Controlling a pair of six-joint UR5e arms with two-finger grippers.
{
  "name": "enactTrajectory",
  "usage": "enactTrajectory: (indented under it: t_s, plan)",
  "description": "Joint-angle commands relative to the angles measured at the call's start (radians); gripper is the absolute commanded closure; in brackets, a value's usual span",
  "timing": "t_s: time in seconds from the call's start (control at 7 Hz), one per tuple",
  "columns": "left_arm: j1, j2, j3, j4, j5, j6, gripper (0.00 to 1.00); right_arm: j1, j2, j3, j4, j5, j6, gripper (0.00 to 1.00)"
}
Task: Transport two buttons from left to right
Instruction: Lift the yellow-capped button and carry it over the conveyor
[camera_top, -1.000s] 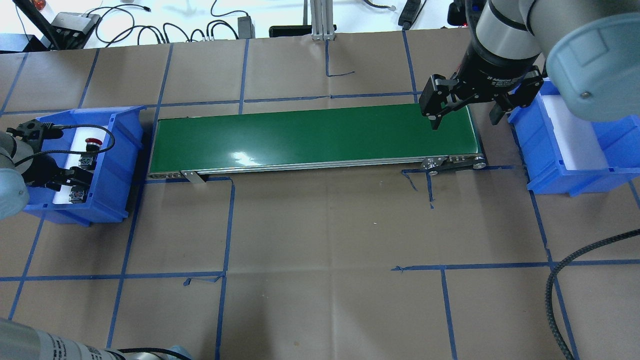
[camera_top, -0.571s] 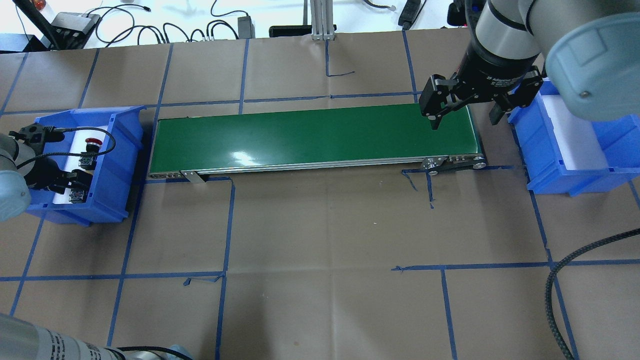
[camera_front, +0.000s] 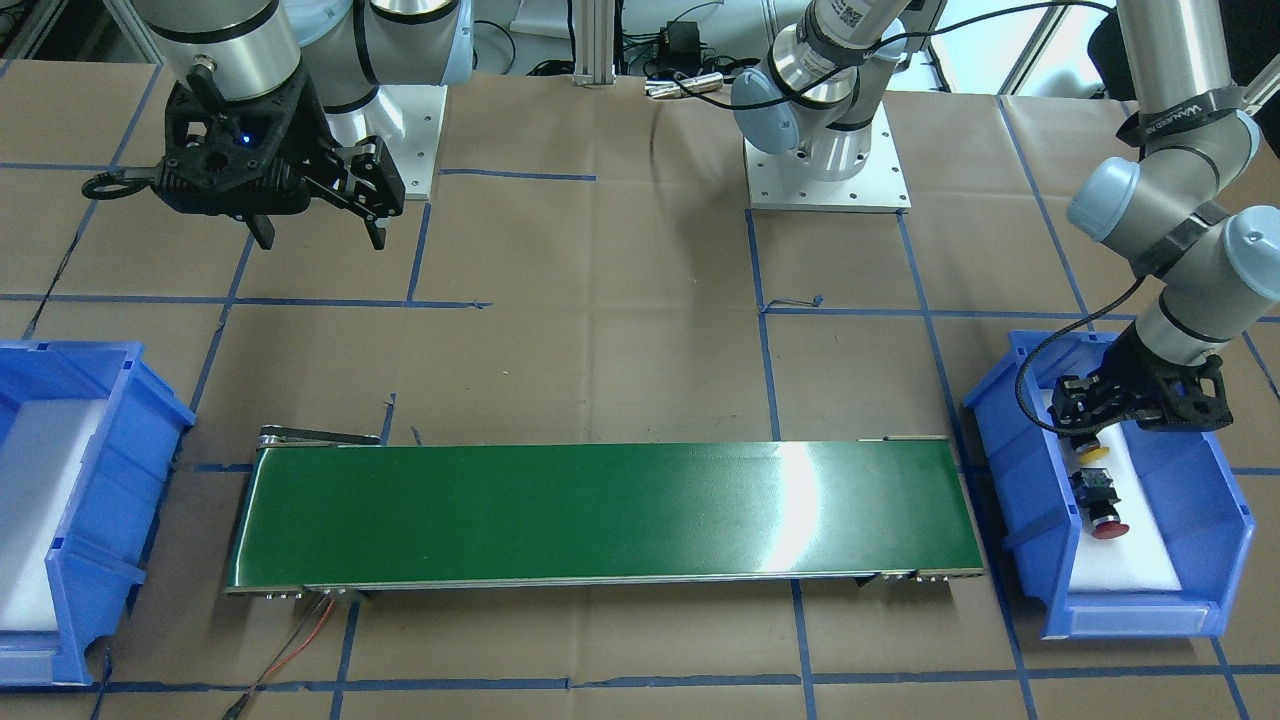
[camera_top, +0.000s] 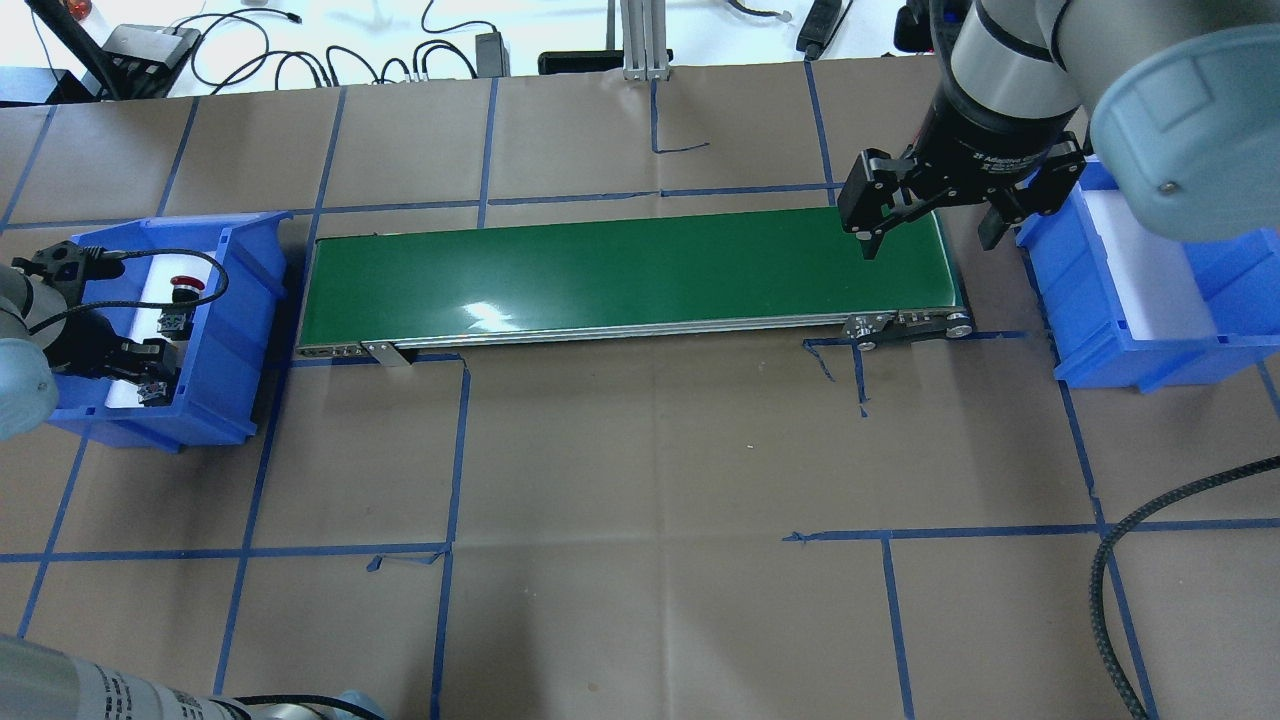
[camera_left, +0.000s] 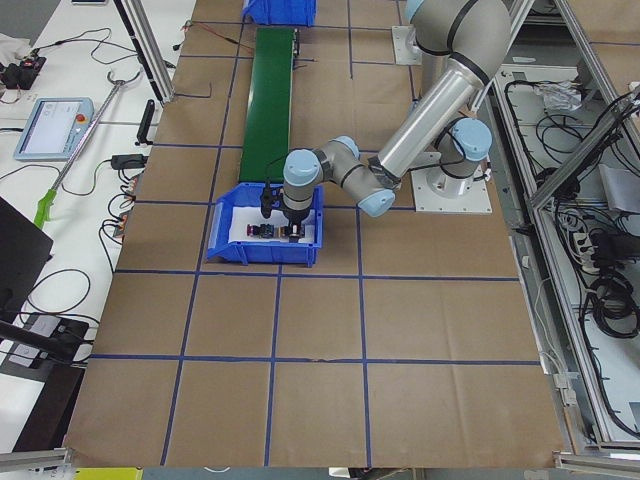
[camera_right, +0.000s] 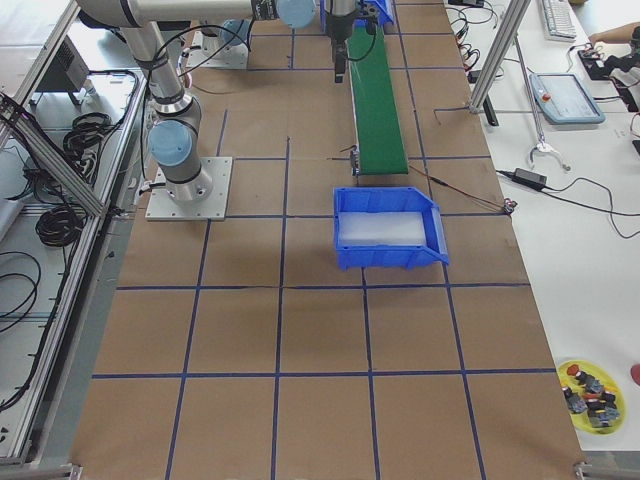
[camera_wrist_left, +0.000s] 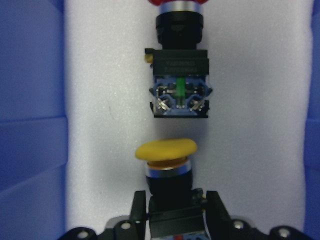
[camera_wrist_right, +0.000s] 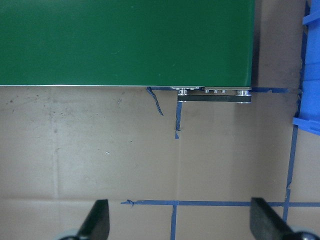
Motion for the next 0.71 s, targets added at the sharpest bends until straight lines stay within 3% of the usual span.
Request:
enactTrajectory:
  t_s: [0.0,0.29,0.57]
  plan:
    - [-0.005,0.021,0.019,-0.018,0.000,-0.005,0.92,0.000,0.000,-0.001,0.000,0.001,0.001,0.00]
    - [-0.010,0.126,0.057,-0.179,0.002,-0.005,0.92,0.000,-0.002,-0.001,0.000,0.003,0.001,0.00]
    - [-0.015,0.187,0.169,-0.376,0.006,-0.003,0.92,0.000,0.000,-0.001,0.000,0.003,0.001,0.00]
